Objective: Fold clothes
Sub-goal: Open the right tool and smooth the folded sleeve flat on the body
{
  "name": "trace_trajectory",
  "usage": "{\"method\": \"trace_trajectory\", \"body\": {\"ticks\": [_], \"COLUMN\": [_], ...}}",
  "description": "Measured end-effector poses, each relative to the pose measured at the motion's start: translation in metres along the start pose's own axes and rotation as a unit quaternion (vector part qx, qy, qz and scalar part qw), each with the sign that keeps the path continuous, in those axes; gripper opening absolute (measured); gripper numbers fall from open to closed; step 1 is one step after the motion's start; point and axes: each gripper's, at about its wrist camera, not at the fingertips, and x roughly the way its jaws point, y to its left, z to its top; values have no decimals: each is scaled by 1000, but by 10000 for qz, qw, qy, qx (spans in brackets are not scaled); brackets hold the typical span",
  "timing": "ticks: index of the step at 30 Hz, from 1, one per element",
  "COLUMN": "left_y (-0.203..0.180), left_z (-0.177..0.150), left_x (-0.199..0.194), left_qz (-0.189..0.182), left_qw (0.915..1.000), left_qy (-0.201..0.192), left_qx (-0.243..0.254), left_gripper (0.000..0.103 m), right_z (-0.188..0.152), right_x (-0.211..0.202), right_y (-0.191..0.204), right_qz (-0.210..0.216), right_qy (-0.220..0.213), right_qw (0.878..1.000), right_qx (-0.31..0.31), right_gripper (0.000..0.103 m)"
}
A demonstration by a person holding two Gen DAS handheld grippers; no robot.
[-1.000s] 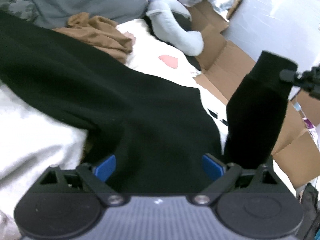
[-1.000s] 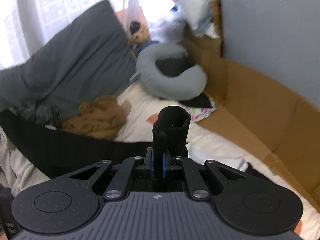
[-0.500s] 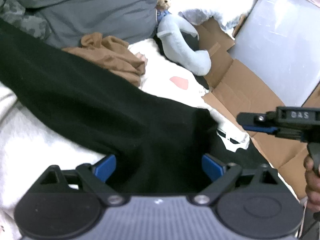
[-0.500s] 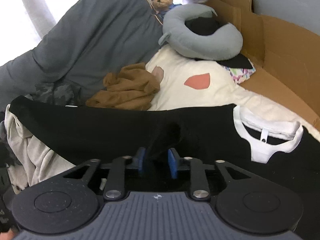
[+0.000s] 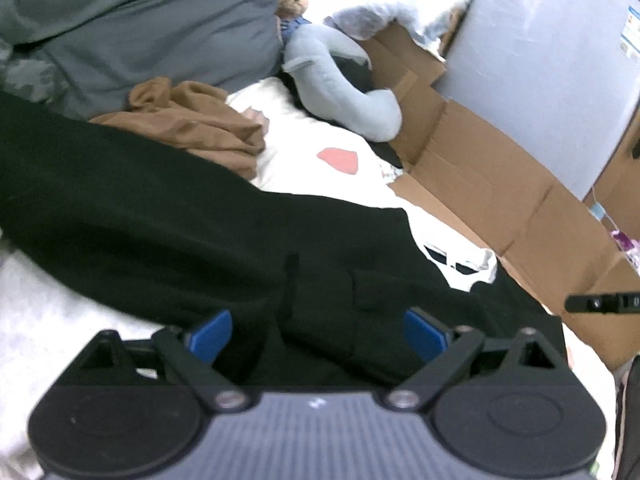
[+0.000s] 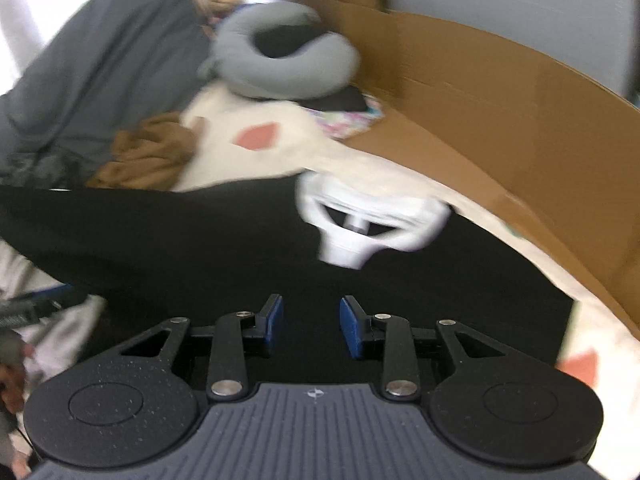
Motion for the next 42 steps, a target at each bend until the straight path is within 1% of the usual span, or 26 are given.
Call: {"method": "trace_trajectory", "body": {"ticks": [5,9,12,14,16,18,22,25,27,30,33,35,39,40,42], "left_y": [-13,-21,-30,-36,-44,-53,-62,-61,-56,-48,-43,-41,-39,-38,-36], "left_z": [1,0,-1,-1,-2,-6,-15,-22,-25,-28,-32,-34,-34,-33,-30], "left_x": [14,29,38,42,48,55,70,81,86,93,97,96,88,84,75], "left_qz": [-110,-107,-124,-232,-381,-417,-509,-394,-252,-117,-34,-15,-41,-55,-68], "left_qw": [9995,9987,9972,9957,9936,9909,9879,9866,9871,9878,9870,9870,9877,9878,9877], "left_qy": [19,87,110,122,187,247,443,665,767,922,1035,1054,1050,1046,1050], "left_qx": [301,481,731,883,1047,1253,1398,1437,1380,1251,1230,1217,1161,1148,1159], "left_gripper": [95,94,93,90,84,83,81,80,80,80,80,80,80,80,80], "right_z": [-21,-37,-54,-69,-84,-100,-128,-145,-154,-162,-169,-172,-173,-173,-174], "right_x": [-12,-15,-14,-10,-7,-3,1,1,-1,-4,-4,-4,-7,-9,-13], "right_y": [-44,-66,-71,-72,-71,-69,-72,-79,-86,-90,-93,-94,-101,-103,-106], "right_qz": [-421,-589,-633,-646,-631,-650,-708,-810,-840,-865,-932,-996,-1106,-1139,-1185], "right_qy": [34,84,144,221,318,422,623,743,790,743,721,692,682,689,712], "right_qw": [9989,9977,9973,9973,9972,9969,9955,9937,9928,9924,9917,9912,9888,9881,9867], "right_qx": [179,315,342,287,243,160,115,196,333,456,513,536,729,771,859], "right_gripper": [38,38,39,39,39,39,39,38,38,37,32,23,11,5,4]}}
